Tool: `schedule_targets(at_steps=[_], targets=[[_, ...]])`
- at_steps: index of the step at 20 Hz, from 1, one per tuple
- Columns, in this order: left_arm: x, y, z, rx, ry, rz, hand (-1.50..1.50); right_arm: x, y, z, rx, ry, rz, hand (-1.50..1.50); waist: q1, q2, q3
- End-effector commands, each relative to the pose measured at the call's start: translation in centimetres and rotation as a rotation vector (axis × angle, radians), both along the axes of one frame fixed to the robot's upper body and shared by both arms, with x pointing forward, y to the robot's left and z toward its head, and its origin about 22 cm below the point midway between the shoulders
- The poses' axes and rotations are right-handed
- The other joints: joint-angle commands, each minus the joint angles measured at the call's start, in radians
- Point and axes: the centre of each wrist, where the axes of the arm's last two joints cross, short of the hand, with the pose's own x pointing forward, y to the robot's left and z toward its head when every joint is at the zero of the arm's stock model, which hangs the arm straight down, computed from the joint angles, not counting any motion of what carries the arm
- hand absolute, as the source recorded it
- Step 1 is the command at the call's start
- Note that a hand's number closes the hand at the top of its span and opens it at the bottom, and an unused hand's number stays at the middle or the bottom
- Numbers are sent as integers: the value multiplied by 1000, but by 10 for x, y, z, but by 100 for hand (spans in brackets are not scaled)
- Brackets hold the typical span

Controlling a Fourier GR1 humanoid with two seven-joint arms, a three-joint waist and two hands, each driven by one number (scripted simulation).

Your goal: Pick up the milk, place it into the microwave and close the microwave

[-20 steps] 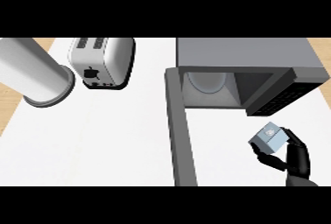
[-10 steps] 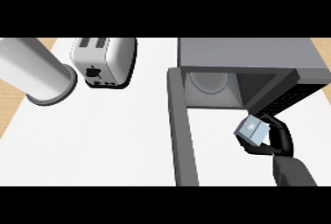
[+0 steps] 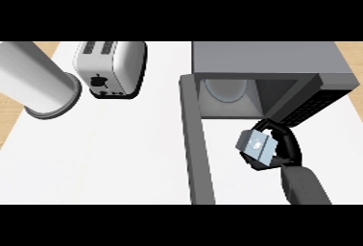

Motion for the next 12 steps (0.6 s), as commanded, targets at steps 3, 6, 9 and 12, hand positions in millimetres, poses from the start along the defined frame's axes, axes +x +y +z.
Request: schedule_targets(at_steps=[3,6,9,12], targets=[[-9,14,1,7,-16,10,-150,13,52,37,-10,-36,-1,150,-1,0,0],[-6,1,6,-13,-5,5,-150,32,66,64,-34,-39,-43,150,1,1,0],[4,10,6,5,-22,-4,-150,51,57,86,-62,-37,-27,150,2,3,0],[-4,4,6,-2,-22,-1,-150,69,89,94,-110,-62,-56,150,11,4,0]])
